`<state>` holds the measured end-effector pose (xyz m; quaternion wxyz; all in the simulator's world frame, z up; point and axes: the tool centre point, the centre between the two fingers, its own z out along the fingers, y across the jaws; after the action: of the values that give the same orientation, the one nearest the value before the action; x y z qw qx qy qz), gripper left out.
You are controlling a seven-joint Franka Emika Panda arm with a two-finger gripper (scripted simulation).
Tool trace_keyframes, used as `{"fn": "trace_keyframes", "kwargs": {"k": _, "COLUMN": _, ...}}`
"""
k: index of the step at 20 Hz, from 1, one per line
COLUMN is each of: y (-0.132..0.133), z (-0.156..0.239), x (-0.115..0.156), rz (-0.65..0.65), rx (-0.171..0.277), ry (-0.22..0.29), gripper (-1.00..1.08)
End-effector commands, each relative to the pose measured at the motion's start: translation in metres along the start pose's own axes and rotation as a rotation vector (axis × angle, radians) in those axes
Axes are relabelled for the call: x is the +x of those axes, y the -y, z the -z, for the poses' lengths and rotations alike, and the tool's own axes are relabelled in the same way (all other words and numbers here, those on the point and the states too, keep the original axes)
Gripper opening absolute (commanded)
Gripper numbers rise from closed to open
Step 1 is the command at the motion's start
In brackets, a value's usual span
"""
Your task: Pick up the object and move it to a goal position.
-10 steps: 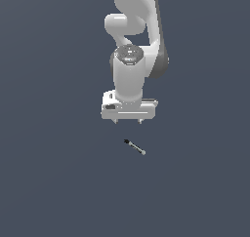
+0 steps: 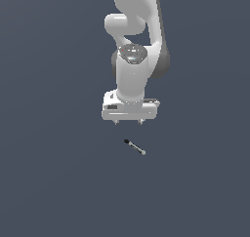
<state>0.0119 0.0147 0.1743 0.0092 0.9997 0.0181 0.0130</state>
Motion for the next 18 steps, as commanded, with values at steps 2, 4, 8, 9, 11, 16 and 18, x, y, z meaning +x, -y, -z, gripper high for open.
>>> {"fn": "trace_keyframes", "kwargs": {"k": 2, "y": 0.0, "z": 0.002, "x": 0.002, "rz": -0.001, "rx": -0.008, "ry": -0.006, "gripper": 1.0}}
{"fn": "trace_keyframes", "kwargs": {"k": 4, "y": 0.001, "z": 0.003, "x": 0.002, "rz": -0.002, "rx": -0.008, "ry": -0.006, "gripper": 1.0}}
{"fn": "trace_keyframes", "kwargs": {"k": 8, "y": 0.001, "z": 0.0, "x": 0.002, "rz": 0.012, "rx": -0.007, "ry": -0.004, "gripper": 1.0}}
{"fn": "trace_keyframes", "kwargs": {"k": 9, "y": 0.001, "z": -0.001, "x": 0.003, "rz": 0.02, "rx": -0.007, "ry": -0.004, "gripper": 1.0}}
{"fn": "trace_keyframes", "kwargs": {"k": 11, "y": 0.002, "z": -0.003, "x": 0.004, "rz": 0.04, "rx": -0.007, "ry": -0.003, "gripper": 1.0}}
{"fn": "trace_keyframes", "kwargs": {"k": 16, "y": 0.004, "z": -0.012, "x": 0.007, "rz": 0.114, "rx": -0.009, "ry": 0.0, "gripper": 1.0}}
{"fn": "trace_keyframes", "kwargs": {"k": 18, "y": 0.005, "z": -0.017, "x": 0.009, "rz": 0.154, "rx": -0.009, "ry": 0.002, "gripper": 1.0}}
